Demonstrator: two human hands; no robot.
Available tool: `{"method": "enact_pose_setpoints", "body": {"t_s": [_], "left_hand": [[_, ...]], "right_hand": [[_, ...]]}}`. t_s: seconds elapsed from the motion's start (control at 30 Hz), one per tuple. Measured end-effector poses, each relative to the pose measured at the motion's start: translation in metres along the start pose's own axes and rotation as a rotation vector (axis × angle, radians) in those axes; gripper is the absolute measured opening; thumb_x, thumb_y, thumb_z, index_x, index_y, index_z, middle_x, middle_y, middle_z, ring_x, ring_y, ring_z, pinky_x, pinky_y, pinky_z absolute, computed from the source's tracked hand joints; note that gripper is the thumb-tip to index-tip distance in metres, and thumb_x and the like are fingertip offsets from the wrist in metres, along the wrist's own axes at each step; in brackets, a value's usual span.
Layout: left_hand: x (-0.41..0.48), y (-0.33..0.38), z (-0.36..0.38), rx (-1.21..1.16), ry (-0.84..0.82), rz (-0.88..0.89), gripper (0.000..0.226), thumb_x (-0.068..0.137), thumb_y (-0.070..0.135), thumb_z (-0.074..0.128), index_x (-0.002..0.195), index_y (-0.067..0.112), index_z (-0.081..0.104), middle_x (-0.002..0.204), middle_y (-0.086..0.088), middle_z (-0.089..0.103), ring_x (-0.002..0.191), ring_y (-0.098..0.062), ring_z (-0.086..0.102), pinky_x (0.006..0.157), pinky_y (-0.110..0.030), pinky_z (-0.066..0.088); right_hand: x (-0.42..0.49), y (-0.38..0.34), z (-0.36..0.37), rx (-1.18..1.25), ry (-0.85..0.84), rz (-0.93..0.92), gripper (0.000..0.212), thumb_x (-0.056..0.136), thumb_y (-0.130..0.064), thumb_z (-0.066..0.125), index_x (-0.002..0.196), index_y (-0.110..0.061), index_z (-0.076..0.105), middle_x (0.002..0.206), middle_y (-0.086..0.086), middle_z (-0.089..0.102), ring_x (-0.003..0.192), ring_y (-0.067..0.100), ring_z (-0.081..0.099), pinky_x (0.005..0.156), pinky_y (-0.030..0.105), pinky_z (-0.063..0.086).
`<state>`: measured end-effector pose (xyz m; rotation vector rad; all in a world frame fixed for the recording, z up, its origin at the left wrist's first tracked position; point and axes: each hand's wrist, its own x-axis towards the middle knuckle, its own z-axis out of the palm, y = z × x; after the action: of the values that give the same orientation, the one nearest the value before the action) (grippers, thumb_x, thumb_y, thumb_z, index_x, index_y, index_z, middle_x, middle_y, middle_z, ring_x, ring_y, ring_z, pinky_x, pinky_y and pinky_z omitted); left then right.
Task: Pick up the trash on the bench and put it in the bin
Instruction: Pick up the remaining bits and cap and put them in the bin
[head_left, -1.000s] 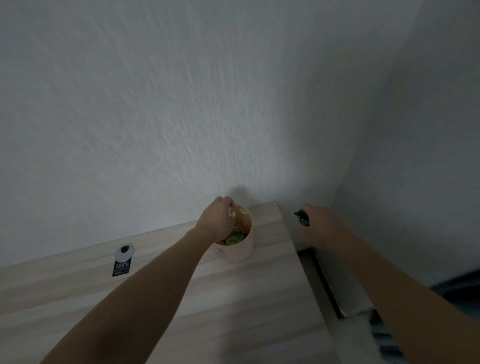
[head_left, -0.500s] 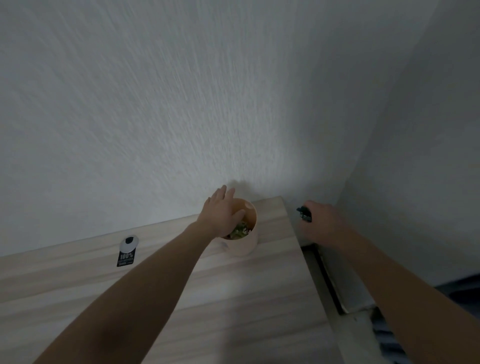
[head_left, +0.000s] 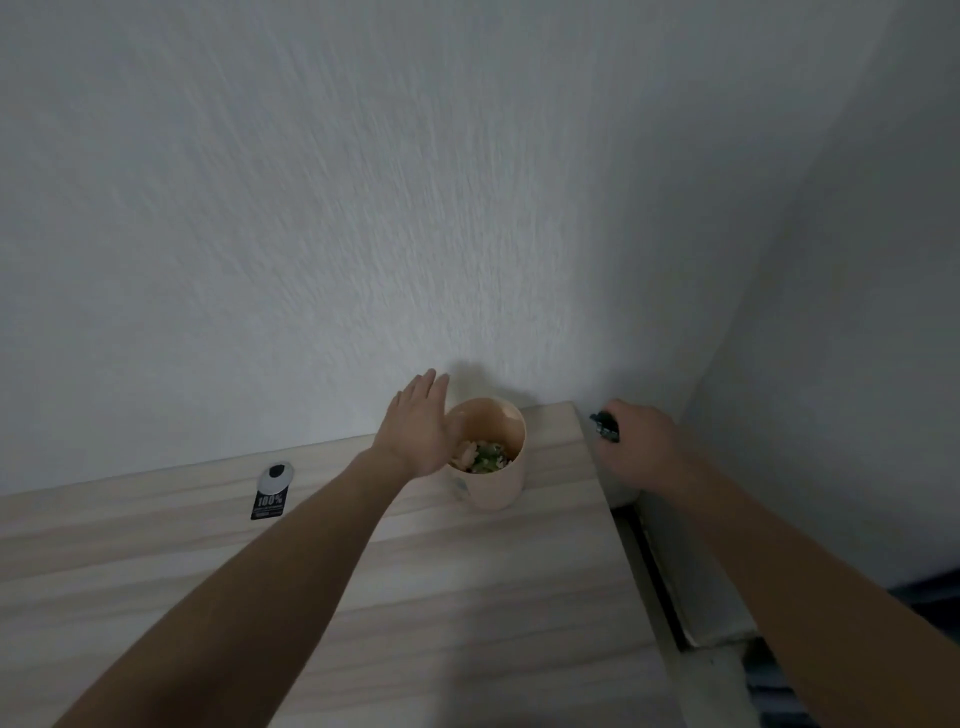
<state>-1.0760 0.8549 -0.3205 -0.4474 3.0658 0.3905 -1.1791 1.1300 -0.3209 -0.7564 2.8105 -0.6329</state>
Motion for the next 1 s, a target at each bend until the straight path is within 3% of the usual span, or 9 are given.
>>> {"method": "enact_pose_setpoints", "body": {"t_s": [0.23, 0.6, 0.8, 1.0], "left_hand": [[-0.030, -0.034, -0.018, 0.018, 0.058, -0.038, 0.063, 0.099, 0.041, 0.034, 0.151, 0.010, 0.017, 0.159, -0.012, 0.016, 0.147, -0.026, 0.013, 0.119, -0.045, 0.017], [-0.073, -0.110, -0.037, 0.037, 0.098, -0.143, 0.058, 0.099, 0.036, 0.036, 0.149, 0.008, 0.024, 0.157, -0.013, 0.023, 0.145, -0.028, 0.019, 0.119, -0.044, 0.017], [-0.076, -0.140, -0.043, 0.033, 0.116, -0.182, 0.055, 0.099, 0.034, 0.036, 0.147, 0.010, 0.028, 0.156, -0.013, 0.027, 0.144, -0.027, 0.022, 0.118, -0.044, 0.019], [-0.074, -0.157, -0.043, 0.007, 0.113, -0.219, 0.055, 0.099, 0.035, 0.036, 0.148, 0.011, 0.027, 0.156, -0.012, 0.026, 0.145, -0.027, 0.021, 0.118, -0.045, 0.018]], "right_hand": [[0.008, -0.042, -0.004, -0.045, -0.026, -0.068, 0.020, 0.085, -0.029, 0.056, 0.097, -0.013, 0.055, 0.086, 0.007, 0.063, 0.072, 0.024, 0.051, 0.061, 0.030, 0.037], [0.044, -0.120, 0.036, -0.165, -0.140, -0.189, 0.033, 0.086, -0.031, 0.058, 0.114, -0.016, 0.052, 0.100, 0.006, 0.065, 0.084, 0.022, 0.058, 0.070, 0.037, 0.052], [0.067, -0.143, 0.052, -0.200, -0.182, -0.194, 0.026, 0.087, -0.035, 0.054, 0.106, -0.016, 0.052, 0.089, 0.004, 0.059, 0.078, 0.019, 0.054, 0.065, 0.035, 0.049], [0.075, -0.147, 0.069, -0.271, -0.197, -0.239, 0.027, 0.090, -0.034, 0.052, 0.110, -0.016, 0.051, 0.094, 0.004, 0.061, 0.079, 0.018, 0.056, 0.068, 0.035, 0.051]]}}
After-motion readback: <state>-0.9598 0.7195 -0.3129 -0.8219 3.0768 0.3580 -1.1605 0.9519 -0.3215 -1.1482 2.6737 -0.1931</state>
